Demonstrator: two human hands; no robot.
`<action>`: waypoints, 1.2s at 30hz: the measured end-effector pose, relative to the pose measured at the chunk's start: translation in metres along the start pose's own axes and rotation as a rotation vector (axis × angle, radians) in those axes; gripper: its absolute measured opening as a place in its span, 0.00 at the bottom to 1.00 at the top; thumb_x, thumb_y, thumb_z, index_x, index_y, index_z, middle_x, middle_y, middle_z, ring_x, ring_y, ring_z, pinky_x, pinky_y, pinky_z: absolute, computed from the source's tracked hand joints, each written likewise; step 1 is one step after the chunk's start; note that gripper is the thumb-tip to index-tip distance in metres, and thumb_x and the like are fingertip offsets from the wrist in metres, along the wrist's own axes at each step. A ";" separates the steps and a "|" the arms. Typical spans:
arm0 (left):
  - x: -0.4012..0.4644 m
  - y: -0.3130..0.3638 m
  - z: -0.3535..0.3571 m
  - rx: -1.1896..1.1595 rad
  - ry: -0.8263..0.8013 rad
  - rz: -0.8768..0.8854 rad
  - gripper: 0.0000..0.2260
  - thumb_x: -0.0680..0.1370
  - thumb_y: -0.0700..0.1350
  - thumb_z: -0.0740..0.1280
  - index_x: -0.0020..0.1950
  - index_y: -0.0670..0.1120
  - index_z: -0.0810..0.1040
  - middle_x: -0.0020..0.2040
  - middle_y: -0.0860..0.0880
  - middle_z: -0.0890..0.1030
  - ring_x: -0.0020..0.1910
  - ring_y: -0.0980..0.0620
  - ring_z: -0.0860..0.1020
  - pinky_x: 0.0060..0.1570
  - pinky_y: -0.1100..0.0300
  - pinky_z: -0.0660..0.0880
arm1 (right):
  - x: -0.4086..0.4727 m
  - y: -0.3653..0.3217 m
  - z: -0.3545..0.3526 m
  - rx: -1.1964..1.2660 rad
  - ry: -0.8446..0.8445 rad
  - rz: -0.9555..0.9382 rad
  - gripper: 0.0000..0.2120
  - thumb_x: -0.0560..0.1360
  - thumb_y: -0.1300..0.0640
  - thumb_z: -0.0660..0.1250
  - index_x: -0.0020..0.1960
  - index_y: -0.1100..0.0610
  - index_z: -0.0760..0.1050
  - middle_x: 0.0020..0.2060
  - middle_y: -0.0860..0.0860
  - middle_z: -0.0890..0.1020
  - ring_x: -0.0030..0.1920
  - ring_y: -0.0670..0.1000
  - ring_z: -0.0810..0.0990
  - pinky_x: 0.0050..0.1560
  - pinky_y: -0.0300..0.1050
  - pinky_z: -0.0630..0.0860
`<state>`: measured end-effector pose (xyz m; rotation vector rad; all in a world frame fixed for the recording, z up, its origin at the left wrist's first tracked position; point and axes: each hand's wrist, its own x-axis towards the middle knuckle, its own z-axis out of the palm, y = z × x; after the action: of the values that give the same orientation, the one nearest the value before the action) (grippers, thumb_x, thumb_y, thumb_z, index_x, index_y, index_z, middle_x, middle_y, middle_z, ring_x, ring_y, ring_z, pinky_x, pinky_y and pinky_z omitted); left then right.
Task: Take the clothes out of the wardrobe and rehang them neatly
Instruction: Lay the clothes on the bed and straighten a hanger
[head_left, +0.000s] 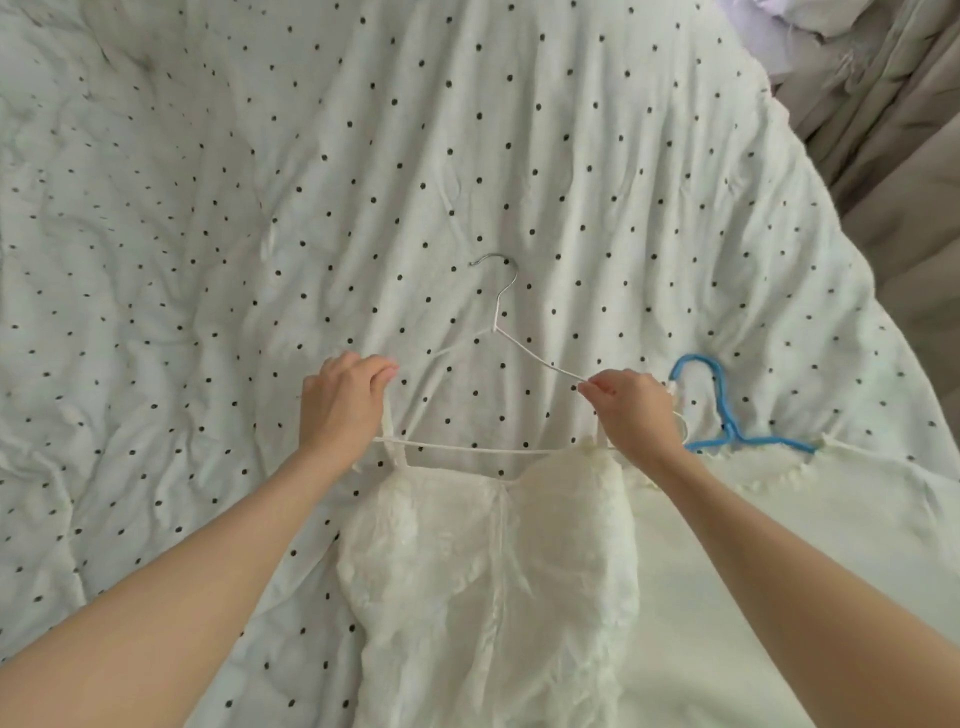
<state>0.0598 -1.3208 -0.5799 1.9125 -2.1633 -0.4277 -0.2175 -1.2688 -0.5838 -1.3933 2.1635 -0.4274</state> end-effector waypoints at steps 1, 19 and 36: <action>0.002 -0.002 0.003 0.009 -0.016 0.006 0.12 0.80 0.45 0.59 0.58 0.45 0.78 0.48 0.43 0.78 0.49 0.42 0.74 0.49 0.50 0.68 | 0.003 0.001 0.002 -0.013 0.004 -0.011 0.11 0.77 0.52 0.63 0.52 0.57 0.81 0.41 0.53 0.81 0.51 0.58 0.76 0.54 0.52 0.70; -0.192 0.037 -0.035 0.309 -0.174 0.467 0.21 0.75 0.51 0.62 0.66 0.47 0.69 0.62 0.41 0.77 0.62 0.41 0.74 0.58 0.39 0.70 | -0.215 0.031 -0.036 -0.290 0.022 -0.239 0.29 0.74 0.49 0.68 0.71 0.57 0.66 0.69 0.57 0.69 0.70 0.59 0.66 0.69 0.61 0.57; -0.412 0.181 -0.116 -0.057 -0.348 0.824 0.22 0.79 0.57 0.48 0.68 0.50 0.66 0.65 0.44 0.73 0.66 0.42 0.69 0.62 0.43 0.64 | -0.573 0.074 -0.120 -0.130 0.431 0.345 0.28 0.74 0.43 0.64 0.69 0.55 0.67 0.65 0.56 0.73 0.67 0.59 0.70 0.67 0.61 0.61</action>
<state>-0.0143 -0.9005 -0.3961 0.8080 -2.8526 -0.6593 -0.1531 -0.7195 -0.3768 -1.0246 2.7629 -0.4948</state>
